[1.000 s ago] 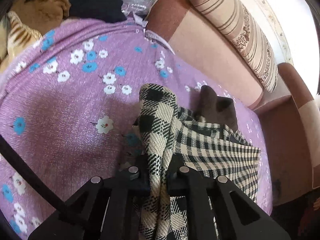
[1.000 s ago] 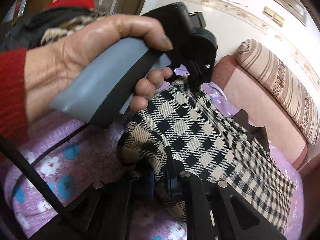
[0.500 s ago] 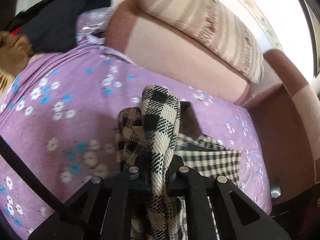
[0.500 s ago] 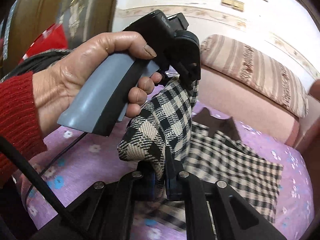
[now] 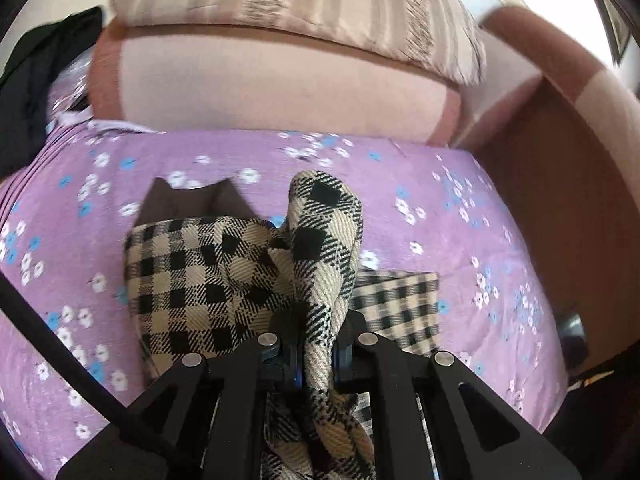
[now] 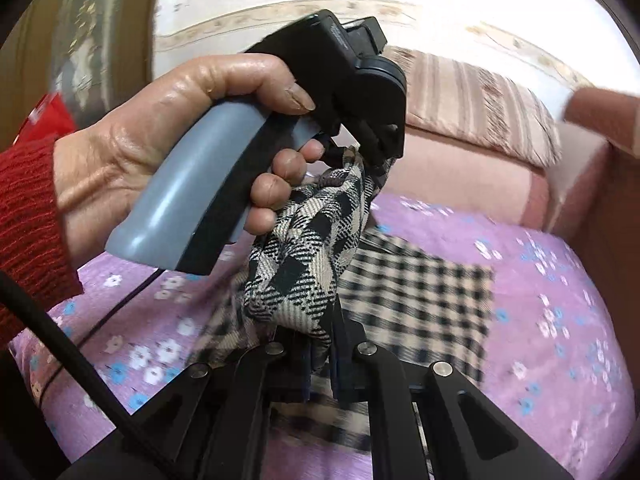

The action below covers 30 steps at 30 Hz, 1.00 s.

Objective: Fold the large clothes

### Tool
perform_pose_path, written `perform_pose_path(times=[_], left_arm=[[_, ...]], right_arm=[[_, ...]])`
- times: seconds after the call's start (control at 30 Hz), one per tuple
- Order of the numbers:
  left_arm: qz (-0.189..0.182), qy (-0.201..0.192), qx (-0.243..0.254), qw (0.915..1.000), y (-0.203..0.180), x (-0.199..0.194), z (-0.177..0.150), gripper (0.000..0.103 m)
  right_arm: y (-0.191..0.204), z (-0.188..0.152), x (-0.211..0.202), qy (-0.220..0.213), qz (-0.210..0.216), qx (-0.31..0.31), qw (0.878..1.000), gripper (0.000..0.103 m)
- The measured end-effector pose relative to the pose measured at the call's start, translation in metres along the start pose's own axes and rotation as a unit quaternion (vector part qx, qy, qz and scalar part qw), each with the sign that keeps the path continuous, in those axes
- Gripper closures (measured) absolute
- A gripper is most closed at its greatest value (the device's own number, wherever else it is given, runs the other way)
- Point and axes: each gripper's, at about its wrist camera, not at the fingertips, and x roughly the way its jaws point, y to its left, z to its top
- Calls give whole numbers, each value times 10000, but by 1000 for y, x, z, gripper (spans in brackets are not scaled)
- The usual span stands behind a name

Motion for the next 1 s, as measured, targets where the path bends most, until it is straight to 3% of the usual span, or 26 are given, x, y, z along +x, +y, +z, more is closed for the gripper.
perform_pose_path(times=[0.23,0.5,0.6,0.67,0.73,0.77,0.83,1.0], left_arm=[[182,260,491,9983,-71,42,-4,94],[570,517,925,9927,-106,85,-20,94],[491,533,969,9927,-108,93,-23,87],[399,486,951,9935,-108,90,-24,77],[156,460,922,9946,-107,83,-25,53],[54,429,869,9953,-106,78,-25,48],[-127,320,734,9967,-98,64,-26,46],[-326,67,416,9986,-65,23,-38,45]], right_arm=[[-64,-19,-1,274,-129,867,9958,97],[-108,-44,14,768,135,1814,9803,96],[-111,-49,16,875,176,1807,9795,96],[-110,-50,15,907,141,1749,9803,94],[-112,-52,13,930,118,1750,9801,86],[-113,-53,12,950,101,1761,9797,78],[-119,-54,10,974,100,1815,9785,71],[-143,-55,-4,915,416,2400,9656,70]])
